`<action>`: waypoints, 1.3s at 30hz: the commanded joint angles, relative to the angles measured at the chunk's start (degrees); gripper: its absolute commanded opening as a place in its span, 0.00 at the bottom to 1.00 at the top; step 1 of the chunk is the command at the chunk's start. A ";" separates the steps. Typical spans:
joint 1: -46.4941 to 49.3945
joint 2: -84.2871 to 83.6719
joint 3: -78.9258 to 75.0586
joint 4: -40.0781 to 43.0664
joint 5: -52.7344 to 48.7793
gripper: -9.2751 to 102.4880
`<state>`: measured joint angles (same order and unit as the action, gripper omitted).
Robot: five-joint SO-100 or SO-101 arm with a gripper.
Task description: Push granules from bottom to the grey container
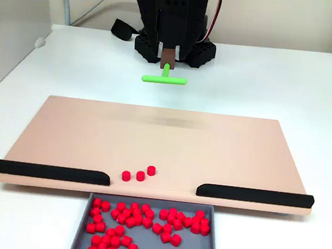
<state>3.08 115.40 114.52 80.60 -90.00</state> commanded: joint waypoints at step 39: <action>-0.35 -1.85 -0.97 0.26 -2.02 0.08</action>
<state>3.34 112.94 114.52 80.77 -91.85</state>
